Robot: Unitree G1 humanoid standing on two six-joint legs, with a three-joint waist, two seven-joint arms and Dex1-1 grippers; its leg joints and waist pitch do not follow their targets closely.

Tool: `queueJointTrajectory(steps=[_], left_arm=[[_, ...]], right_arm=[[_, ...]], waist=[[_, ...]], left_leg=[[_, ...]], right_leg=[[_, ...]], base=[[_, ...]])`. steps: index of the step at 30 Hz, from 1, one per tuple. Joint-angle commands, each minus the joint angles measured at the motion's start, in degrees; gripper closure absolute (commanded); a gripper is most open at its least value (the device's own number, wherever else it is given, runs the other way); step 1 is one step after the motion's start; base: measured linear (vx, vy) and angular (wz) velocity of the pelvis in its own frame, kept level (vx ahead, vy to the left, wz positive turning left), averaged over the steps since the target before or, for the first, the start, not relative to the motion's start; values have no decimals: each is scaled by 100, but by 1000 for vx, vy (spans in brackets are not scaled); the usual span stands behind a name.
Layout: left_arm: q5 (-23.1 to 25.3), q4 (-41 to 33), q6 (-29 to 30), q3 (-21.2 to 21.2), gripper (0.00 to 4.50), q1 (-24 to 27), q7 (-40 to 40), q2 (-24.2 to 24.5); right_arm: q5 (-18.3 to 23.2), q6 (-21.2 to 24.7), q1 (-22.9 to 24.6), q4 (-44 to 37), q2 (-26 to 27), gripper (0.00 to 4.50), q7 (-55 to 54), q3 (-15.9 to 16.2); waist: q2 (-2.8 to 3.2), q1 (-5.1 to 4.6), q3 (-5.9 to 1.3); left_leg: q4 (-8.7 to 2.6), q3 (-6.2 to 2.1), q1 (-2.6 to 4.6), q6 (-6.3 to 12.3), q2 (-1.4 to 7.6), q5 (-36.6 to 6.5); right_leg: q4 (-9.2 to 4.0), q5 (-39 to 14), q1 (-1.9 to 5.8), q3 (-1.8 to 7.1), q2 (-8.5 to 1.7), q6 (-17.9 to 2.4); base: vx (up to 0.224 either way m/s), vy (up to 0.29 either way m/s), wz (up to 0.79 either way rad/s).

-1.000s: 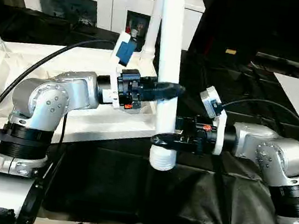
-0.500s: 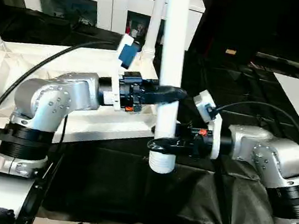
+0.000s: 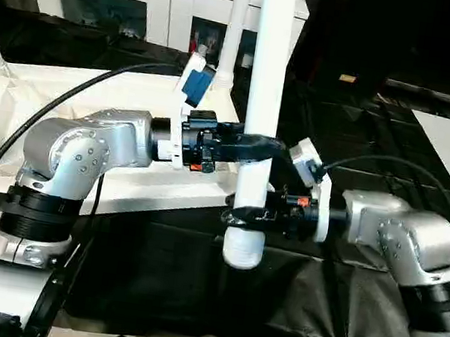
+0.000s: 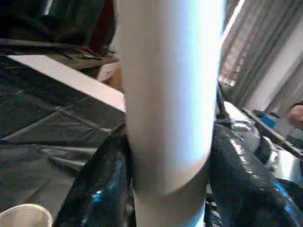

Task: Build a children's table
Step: Insert table leg to table base

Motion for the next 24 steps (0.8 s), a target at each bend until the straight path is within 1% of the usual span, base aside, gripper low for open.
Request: queueJointTrajectory(steps=[1, 3, 5, 6, 7, 8, 9, 10, 11, 12, 13, 14, 15, 16, 17, 18, 19, 20, 22, 23, 24], left_arm=[[63, -89, -17, -9, 174, -97, 101, -27], [94, -10, -83, 40, 157, -129, 200, -80], [166, 91, -144, 100, 150, -168, 365, -132], [224, 140, -224, 140, 138, -179, 442, -147], [360, 255, -383, 235, 124, -209, 662, -198], [596, 392, -681, 313, 114, -236, 936, -246], [752, 493, -887, 375, 111, -252, 1131, -281], [865, 569, -1041, 424, 111, -261, 1278, -307], [928, 594, -1134, 439, 110, -248, 1328, -298], [1018, 630, -1267, 460, 102, -230, 1400, -284], [1103, 670, -1396, 484, 97, -168, 1439, -241], [1159, 693, -1483, 494, 94, -124, 1460, -208], [1328, 653, -1684, 324, 94, 0, 1293, -85], [1415, 602, -1772, 151, 94, 111, 1089, 11], [1631, 598, -2004, -196, 94, 266, 769, 126], [1716, 615, -2093, -318, 94, 308, 675, 158], [2248, 844, -2591, -966, 94, 412, 336, 295], [2549, 1005, -2864, -1327, 94, 434, 169, 376], [2971, 1316, -3239, -1800, 94, 423, -31, 429], [3223, 1533, -3507, -2043, 94, 406, -138, 431], [3271, 1576, -3560, -2083, 94, 402, -158, 428]], right_arm=[[51, 1, -2, -128, -2, 259, -74, -64], [74, -16, 43, -155, 71, 262, -162, -119], [59, -91, 78, -156, 144, 262, -290, -198], [-29, -198, 95, -96, 234, 262, -537, -306], [-256, -492, 98, 74, 368, 262, -970, -461], [-460, -763, 80, 304, 502, 262, -1441, -653], [-583, -945, 64, 469, 581, 262, -1751, -791], [-666, -1075, 51, 595, 639, 262, -1988, -901], [-694, -1134, 50, 647, 653, 262, -2101, -967], [-734, -1219, 48, 721, 673, 262, -2262, -1062], [-788, -1362, 49, 829, 703, 262, -2547, -1242], [-823, -1455, 50, 898, 723, 262, -2739, -1364], [-905, -1607, 63, 978, 704, 263, -2978, -1491], [-979, -1732, 88, 1018, 661, 263, -3102, -1549], [-1058, -1855, 145, 1038, 625, 263, -3230, -1633], [-1086, -1887, 164, 1039, 610, 263, -3257, -1649], [-1168, -1915, 281, 967, 539, 263, -3166, -1594], [-1195, -1913, 352, 894, 495, 263, -3079, -1541], [-1246, -1932, 451, 799, 417, 263, -2969, -1444], [-1270, -1947, 504, 749, 381, 263, -2919, -1396], [-1276, -1953, 513, 742, 376, 263, -2912, -1388]], waist=[[39, 22, -418], [41, 19, -411], [37, 20, -413], [44, 22, -415], [40, 14, -407], [58, 19, -415], [50, 3, -410], [46, 4, -413], [44, 9, -413], [77, 6, -417], [71, -2, -418], [71, -7, -428], [53, -13, -429], [47, -21, -432], [54, -6, -436], [25, -6, -430], [38, 3, -429], [48, 1, -433], [52, 6, -436], [80, 5, -435], [68, -7, -439]], left_leg=[[-383, -76, 136, -284, 119, -1001], [-384, -75, 139, -291, 118, -1029], [-380, -74, 138, -294, 118, -1031], [-379, -74, 139, -290, 112, -1027], [-384, -73, 133, -326, 114, -1034], [-382, -79, 136, -355, 114, -1019], [-389, -78, 141, -399, 112, -1062], [-383, -76, 158, -432, 105, -1102], [-389, -79, 153, -439, 101, -1102], [-398, -89, 153, -452, 107, -1139], [-403, -89, 149, -467, 101, -1118], [-397, -86, 152, -459, 96, -1079], [-394, -79, 153, -443, 95, -1065], [-391, -74, 139, -418, 94, -983], [-395, -84, 140, -409, 96, -917], [-397, -68, 140, -355, 101, -852], [-393, -59, 159, -313, 103, -832], [-393, -56, 152, -290, 103, -840], [-399, -57, 153, -257, 105, -881], [-411, -74, 144, -256, 104, -880], [-411, -74, 136, -279, 108, -904]], right_leg=[[-428, -1018, 266, 211, -390, -919], [-436, -1047, 258, 211, -391, -927], [-437, -1043, 256, 214, -389, -920], [-438, -1061, 258, 214, -390, -902], [-449, -1118, 241, 216, -397, -868], [-447, -1123, 239, 216, -402, -849], [-467, -1202, 224, 215, -399, -822], [-474, -1275, 225, 214, -397, -778], [-479, -1313, 233, 211, -395, -759], [-484, -1290, 239, 212, -390, -715], [-474, -1239, 242, 209, -384, -680], [-453, -1140, 242, 207, -376, -687], [-449, -1092, 245, 207, -370, -696], [-430, -972, 249, 211, -365, -703], [-424, -920, 250, 207, -377, -703], [-427, -874, 245, 215, -368, -681], [-430, -798, 227, 219, -355, -683], [-408, -749, 237, 226, -355, -681], [-430, -769, 241, 228, -363, -624], [-434, -758, 251, 228, -373, -632], [-436, -699, 264, 228, -380, -655]], base=[[0, 0, 0], [0, 0, 0], [0, 0, 0], [0, 0, 0], [0, 0, 0], [0, 0, 0], [0, 0, 0], [0, 0, 0], [0, 0, 0], [0, 0, 0], [0, 0, 0], [0, 0, 0], [0, 0, 0], [0, 0, 0], [0, 0, 0], [0, 0, 0], [0, 0, 0], [0, 0, 0], [0, 0, 0], [0, 0, 0], [0, 0, 0]])
